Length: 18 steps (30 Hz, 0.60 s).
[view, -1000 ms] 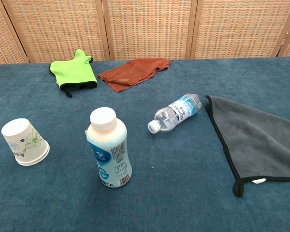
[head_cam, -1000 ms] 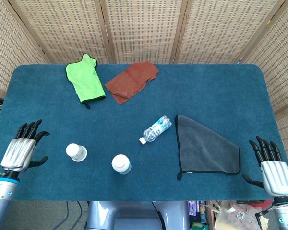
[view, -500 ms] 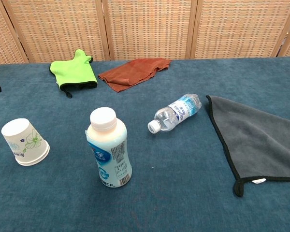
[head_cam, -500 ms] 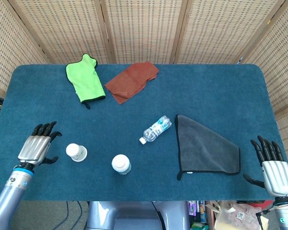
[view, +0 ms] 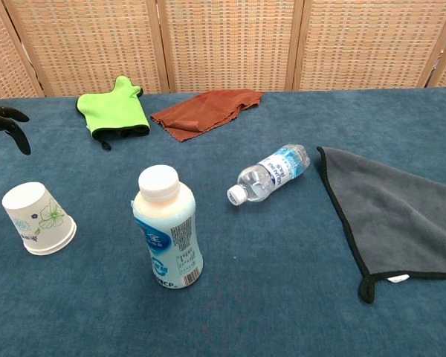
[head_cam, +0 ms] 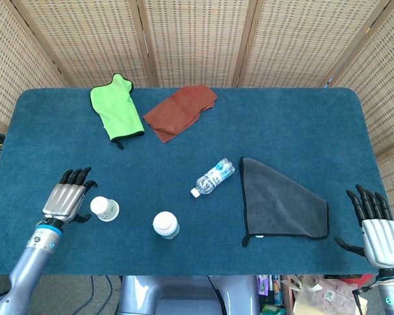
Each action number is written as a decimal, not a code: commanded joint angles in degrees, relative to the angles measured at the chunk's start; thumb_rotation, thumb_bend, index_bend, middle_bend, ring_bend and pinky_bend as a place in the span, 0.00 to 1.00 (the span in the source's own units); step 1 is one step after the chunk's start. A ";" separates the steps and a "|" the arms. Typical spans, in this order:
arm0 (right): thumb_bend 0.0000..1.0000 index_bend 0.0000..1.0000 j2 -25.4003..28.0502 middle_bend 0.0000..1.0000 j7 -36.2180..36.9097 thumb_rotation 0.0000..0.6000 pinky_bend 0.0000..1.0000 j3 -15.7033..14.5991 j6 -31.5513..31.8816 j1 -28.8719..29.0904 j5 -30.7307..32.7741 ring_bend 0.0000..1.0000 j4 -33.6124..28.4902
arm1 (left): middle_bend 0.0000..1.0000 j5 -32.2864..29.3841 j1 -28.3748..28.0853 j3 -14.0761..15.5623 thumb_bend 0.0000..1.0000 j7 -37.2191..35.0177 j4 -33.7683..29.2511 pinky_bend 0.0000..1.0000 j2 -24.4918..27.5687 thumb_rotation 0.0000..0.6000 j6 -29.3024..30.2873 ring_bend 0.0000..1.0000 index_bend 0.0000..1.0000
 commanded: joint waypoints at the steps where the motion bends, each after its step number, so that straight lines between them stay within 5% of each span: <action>1: 0.12 0.00 0.01 0.00 0.11 1.00 0.00 0.01 0.05 -0.03 0.00 0.00 0.07 | 0.00 -1.48 -1.19 0.52 0.24 1.17 0.24 0.00 -1.03 1.00 0.64 0.00 0.29; 18: 0.12 0.00 0.00 0.00 0.33 1.00 0.00 0.31 0.07 -0.03 0.43 0.00 0.31 | 0.00 -4.78 -4.10 2.71 0.24 1.78 2.22 0.00 -3.35 1.00 2.25 0.00 0.30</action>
